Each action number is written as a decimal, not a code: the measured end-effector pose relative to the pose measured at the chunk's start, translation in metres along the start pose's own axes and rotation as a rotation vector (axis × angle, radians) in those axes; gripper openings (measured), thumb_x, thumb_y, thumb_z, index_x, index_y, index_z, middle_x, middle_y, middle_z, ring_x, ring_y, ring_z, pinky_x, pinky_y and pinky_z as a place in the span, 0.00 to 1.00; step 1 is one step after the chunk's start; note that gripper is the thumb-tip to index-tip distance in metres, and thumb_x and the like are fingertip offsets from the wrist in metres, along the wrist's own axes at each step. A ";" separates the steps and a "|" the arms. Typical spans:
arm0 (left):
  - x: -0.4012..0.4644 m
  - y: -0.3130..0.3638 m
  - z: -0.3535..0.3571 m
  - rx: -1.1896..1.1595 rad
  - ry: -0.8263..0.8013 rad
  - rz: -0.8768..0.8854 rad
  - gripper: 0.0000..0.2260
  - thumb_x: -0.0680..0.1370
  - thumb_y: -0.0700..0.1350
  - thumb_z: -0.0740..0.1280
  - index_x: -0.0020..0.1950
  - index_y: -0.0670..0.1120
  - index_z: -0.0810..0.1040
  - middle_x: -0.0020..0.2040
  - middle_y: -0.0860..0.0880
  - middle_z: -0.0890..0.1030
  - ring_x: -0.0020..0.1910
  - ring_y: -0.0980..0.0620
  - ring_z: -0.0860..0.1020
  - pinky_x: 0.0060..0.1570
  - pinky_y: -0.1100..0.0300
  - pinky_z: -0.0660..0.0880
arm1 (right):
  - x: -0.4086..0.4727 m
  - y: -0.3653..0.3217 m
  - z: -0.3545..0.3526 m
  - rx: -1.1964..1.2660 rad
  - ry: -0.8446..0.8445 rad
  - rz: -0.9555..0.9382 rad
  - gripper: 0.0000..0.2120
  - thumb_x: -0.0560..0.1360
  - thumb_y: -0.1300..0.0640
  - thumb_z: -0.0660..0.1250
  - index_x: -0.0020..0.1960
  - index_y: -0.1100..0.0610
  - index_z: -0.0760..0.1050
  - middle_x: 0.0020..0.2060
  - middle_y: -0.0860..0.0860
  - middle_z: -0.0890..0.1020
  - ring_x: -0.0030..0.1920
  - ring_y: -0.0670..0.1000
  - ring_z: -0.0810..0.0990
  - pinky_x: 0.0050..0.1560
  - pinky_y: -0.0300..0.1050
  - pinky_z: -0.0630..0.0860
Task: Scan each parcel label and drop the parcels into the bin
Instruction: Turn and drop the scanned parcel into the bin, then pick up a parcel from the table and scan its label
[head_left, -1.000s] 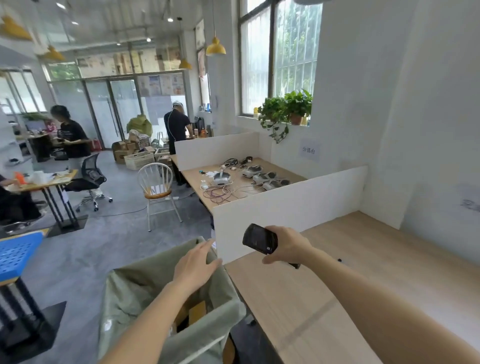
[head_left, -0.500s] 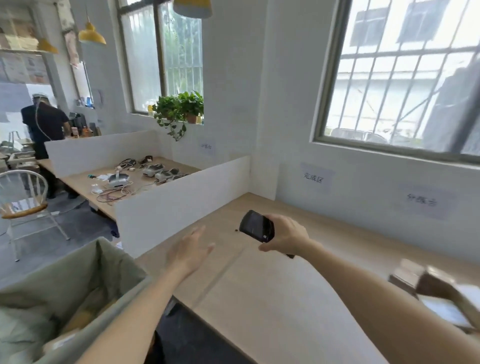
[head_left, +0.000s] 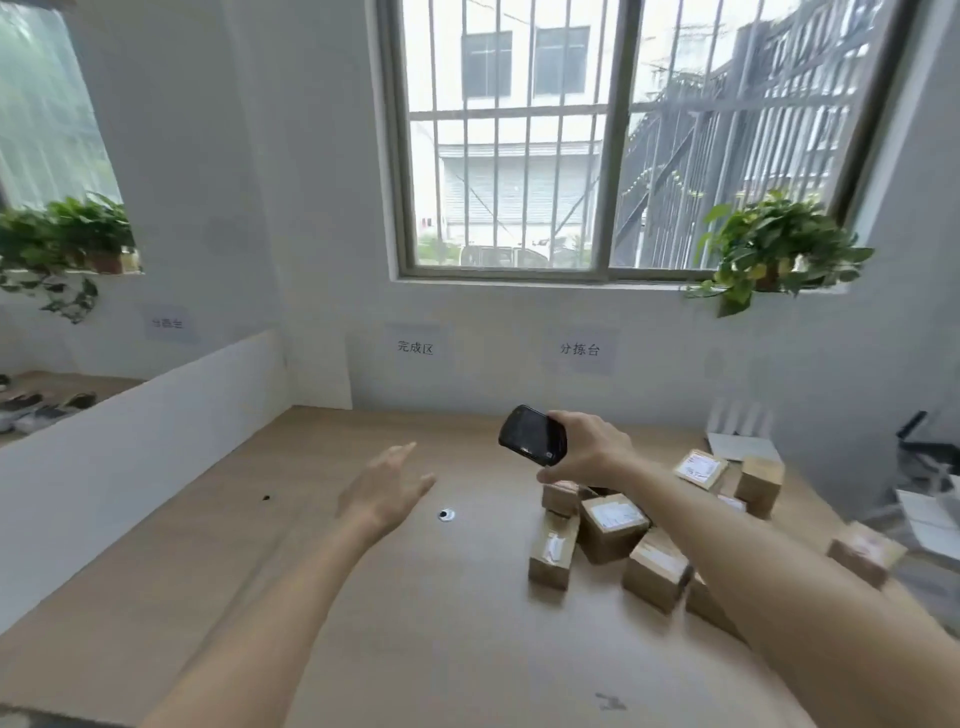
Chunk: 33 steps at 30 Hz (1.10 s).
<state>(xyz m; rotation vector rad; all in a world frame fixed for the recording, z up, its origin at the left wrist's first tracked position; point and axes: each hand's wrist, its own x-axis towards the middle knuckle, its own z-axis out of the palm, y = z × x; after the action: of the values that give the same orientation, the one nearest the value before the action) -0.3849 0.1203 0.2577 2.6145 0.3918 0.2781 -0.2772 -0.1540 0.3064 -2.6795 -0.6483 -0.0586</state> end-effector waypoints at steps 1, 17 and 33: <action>0.009 0.020 0.012 0.002 -0.011 0.020 0.29 0.80 0.61 0.63 0.79 0.55 0.61 0.79 0.53 0.61 0.77 0.52 0.61 0.71 0.52 0.64 | -0.003 0.022 -0.009 0.001 0.020 0.028 0.29 0.63 0.43 0.79 0.61 0.43 0.74 0.52 0.43 0.81 0.53 0.52 0.79 0.46 0.47 0.73; 0.071 0.252 0.200 -0.054 -0.192 0.263 0.28 0.79 0.61 0.63 0.78 0.56 0.64 0.76 0.55 0.66 0.73 0.52 0.68 0.66 0.53 0.70 | -0.055 0.306 -0.076 -0.017 0.039 0.386 0.30 0.58 0.41 0.77 0.58 0.42 0.74 0.49 0.46 0.81 0.51 0.53 0.80 0.51 0.52 0.81; 0.220 0.279 0.369 -0.077 -0.398 0.239 0.29 0.80 0.61 0.60 0.79 0.54 0.61 0.77 0.55 0.65 0.74 0.52 0.67 0.67 0.52 0.69 | 0.064 0.445 0.015 0.043 -0.114 0.459 0.35 0.52 0.37 0.74 0.60 0.38 0.73 0.47 0.38 0.80 0.49 0.47 0.80 0.48 0.53 0.82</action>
<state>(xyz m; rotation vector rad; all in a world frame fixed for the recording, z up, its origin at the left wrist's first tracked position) -0.0194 -0.2025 0.1016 2.5574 -0.0666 -0.1494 -0.0214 -0.4856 0.1434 -2.7339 -0.0529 0.2294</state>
